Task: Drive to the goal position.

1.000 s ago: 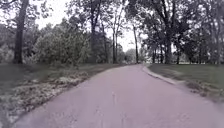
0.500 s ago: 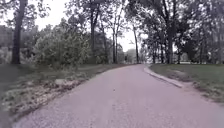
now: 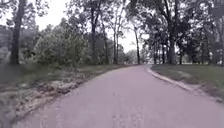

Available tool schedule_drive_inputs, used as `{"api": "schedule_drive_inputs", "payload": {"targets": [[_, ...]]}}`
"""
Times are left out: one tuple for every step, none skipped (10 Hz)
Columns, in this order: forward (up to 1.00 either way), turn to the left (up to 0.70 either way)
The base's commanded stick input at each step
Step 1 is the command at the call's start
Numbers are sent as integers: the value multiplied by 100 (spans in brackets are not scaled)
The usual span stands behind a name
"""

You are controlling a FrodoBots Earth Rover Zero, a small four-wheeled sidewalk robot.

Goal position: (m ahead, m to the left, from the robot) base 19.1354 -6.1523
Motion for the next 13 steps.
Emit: {"api": "schedule_drive_inputs", "payload": {"targets": [[70, 0], [70, 0], [70, 0], [70, 0], [70, 0], [70, 0], [70, 0], [70, 0], [70, 0], [70, 0], [70, 0], [70, 0], [70, 0]]}}
